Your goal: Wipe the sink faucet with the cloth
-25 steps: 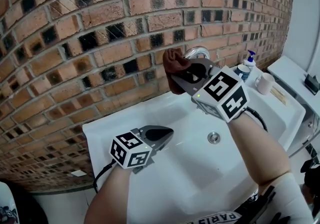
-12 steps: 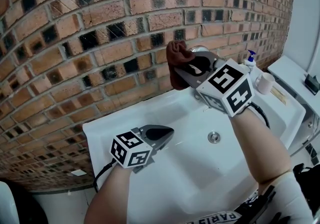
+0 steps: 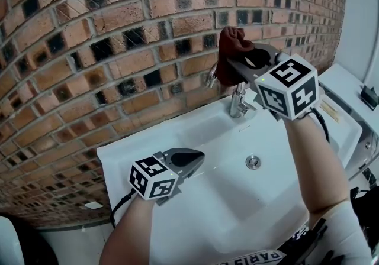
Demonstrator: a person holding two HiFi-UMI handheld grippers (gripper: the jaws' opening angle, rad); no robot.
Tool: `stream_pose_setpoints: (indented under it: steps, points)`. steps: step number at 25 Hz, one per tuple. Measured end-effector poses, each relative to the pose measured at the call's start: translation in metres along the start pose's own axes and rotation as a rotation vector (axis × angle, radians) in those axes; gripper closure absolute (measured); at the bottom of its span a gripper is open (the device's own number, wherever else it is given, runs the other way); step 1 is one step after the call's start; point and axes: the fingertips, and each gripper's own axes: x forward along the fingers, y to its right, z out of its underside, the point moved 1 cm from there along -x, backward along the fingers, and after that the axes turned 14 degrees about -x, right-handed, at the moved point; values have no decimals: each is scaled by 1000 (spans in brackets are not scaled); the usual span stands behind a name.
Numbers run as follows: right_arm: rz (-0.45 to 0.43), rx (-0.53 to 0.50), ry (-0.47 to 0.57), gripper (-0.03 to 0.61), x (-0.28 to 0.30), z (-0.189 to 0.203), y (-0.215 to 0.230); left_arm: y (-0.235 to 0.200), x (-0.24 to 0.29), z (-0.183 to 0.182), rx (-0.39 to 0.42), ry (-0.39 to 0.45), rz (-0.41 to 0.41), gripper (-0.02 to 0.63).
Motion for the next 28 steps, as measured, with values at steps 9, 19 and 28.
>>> stream_pose_setpoints:
  steps: [9,19,28]
  points:
    - [86,76,-29,483,-11,38,24,0,0,0,-1,0,-1,607]
    - [144,187,-98,483,-14,100,29,0,0,0,-1,-2,-1,607]
    - [123,265,-197,485,-4,162,-1,-1,0,0,-1,-2,-2,607]
